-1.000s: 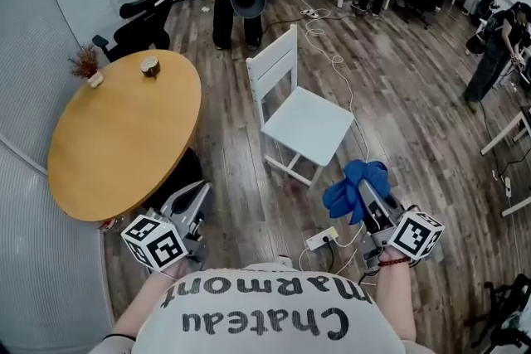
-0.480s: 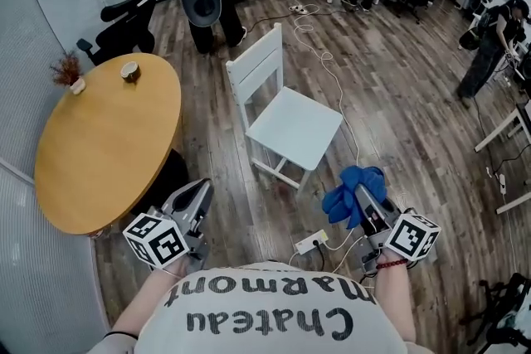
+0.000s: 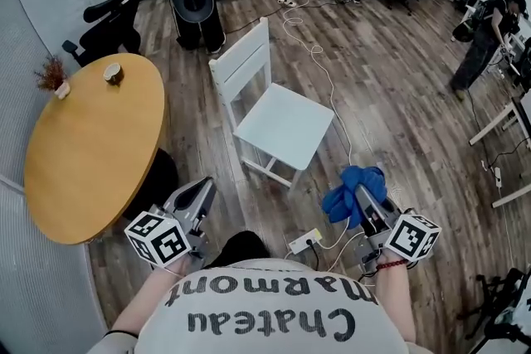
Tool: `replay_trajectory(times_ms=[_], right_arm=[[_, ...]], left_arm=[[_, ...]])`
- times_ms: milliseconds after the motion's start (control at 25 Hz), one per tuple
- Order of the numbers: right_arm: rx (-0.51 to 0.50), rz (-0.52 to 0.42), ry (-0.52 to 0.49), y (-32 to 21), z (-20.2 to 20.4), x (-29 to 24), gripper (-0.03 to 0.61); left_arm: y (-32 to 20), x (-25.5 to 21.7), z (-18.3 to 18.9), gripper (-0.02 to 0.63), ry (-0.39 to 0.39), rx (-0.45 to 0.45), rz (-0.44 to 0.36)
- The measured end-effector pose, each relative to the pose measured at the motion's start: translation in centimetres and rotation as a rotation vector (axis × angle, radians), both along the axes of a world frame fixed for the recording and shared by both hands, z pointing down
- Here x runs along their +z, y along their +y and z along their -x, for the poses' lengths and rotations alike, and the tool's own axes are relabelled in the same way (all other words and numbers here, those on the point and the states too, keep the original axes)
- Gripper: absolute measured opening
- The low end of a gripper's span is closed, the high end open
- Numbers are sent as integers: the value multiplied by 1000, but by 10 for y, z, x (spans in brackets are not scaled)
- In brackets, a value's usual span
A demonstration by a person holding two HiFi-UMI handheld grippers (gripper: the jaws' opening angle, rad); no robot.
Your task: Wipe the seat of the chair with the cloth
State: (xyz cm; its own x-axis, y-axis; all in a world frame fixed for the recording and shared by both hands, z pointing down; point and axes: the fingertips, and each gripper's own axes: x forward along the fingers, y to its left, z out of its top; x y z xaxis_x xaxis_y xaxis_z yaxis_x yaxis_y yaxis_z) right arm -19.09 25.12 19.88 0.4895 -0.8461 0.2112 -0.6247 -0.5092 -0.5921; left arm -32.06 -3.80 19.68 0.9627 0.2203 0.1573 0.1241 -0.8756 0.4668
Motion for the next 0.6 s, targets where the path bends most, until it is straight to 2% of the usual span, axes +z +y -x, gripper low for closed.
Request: replay_trajectory(times_ms=[320, 440, 600], right_arm=[[-75, -31, 19, -38, -25, 6, 71], [-90, -32, 4, -50, -42, 15, 71], [-91, 44, -62, -66, -77, 38, 71]], left_arm=[[-18, 18, -34, 5, -46, 12, -11], [-25, 30, -63, 5, -70, 18, 10], [-30, 41, -117, 5, -89, 51, 50]])
